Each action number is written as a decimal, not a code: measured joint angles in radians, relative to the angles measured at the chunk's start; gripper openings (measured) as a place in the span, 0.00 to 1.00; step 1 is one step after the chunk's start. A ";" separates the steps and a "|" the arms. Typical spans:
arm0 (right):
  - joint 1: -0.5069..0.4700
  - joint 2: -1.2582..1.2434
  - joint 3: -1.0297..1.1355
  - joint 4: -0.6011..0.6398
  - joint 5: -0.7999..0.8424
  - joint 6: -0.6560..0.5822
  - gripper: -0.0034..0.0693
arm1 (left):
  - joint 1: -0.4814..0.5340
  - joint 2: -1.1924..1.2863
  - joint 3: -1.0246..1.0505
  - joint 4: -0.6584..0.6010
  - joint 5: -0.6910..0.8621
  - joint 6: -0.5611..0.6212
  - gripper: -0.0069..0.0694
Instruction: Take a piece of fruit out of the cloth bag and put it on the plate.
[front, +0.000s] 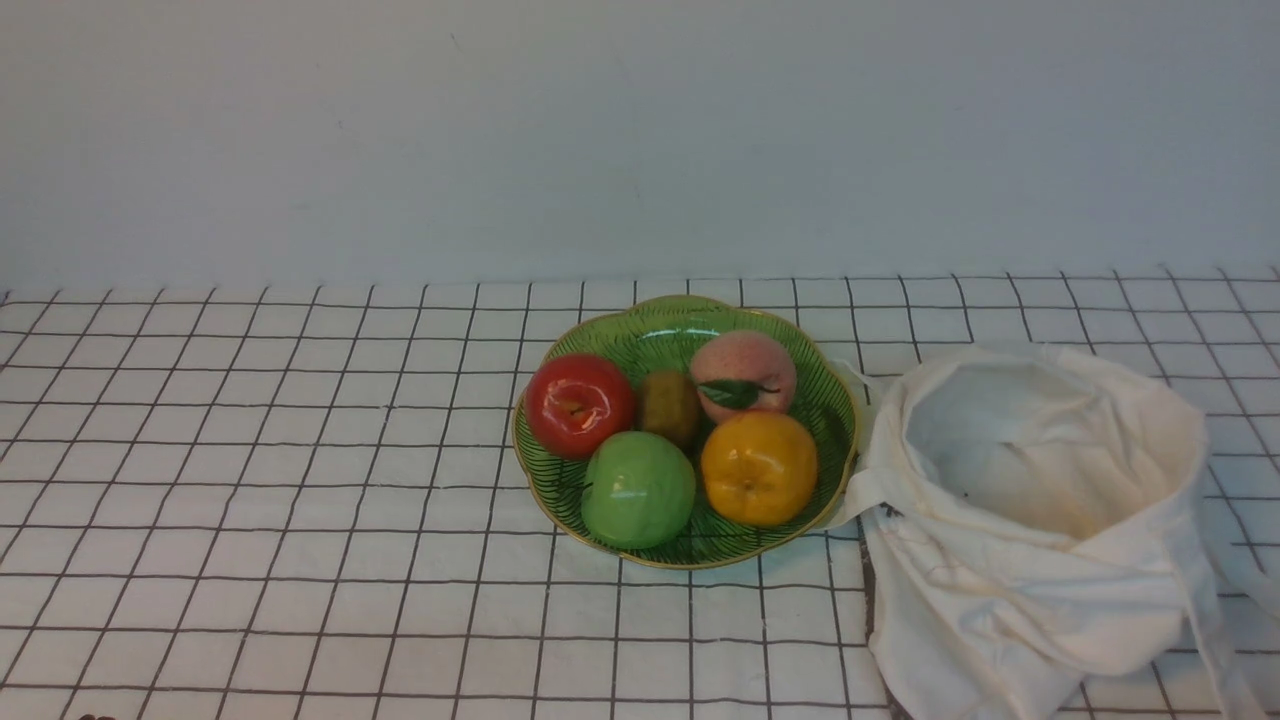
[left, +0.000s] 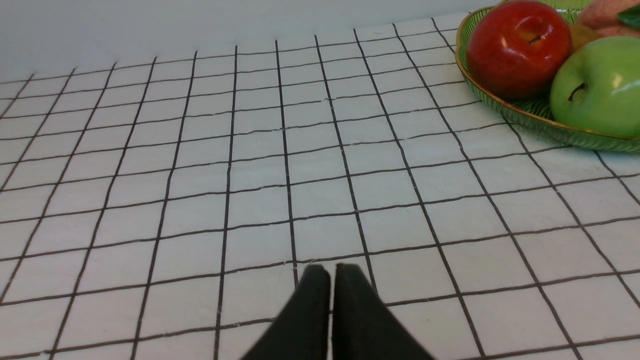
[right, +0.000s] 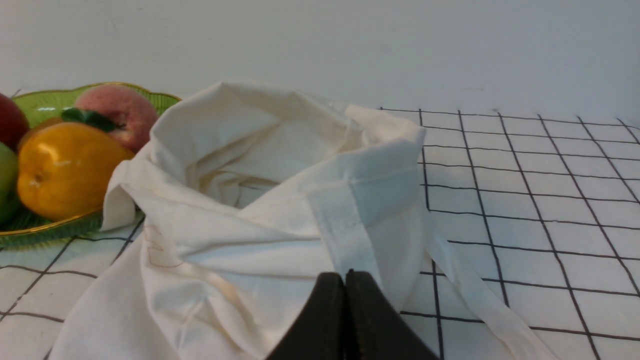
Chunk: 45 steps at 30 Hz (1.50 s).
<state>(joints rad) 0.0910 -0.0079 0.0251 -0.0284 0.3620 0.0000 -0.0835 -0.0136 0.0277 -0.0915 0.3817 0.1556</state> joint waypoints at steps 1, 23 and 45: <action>0.006 0.000 0.000 -0.001 0.000 0.000 0.03 | 0.000 0.000 0.000 0.000 0.000 0.000 0.08; -0.014 0.000 0.000 -0.001 0.000 0.000 0.03 | 0.000 0.000 0.000 0.000 0.000 0.000 0.08; -0.014 0.000 0.000 -0.001 0.000 0.000 0.03 | 0.000 0.000 0.000 0.000 0.000 0.000 0.08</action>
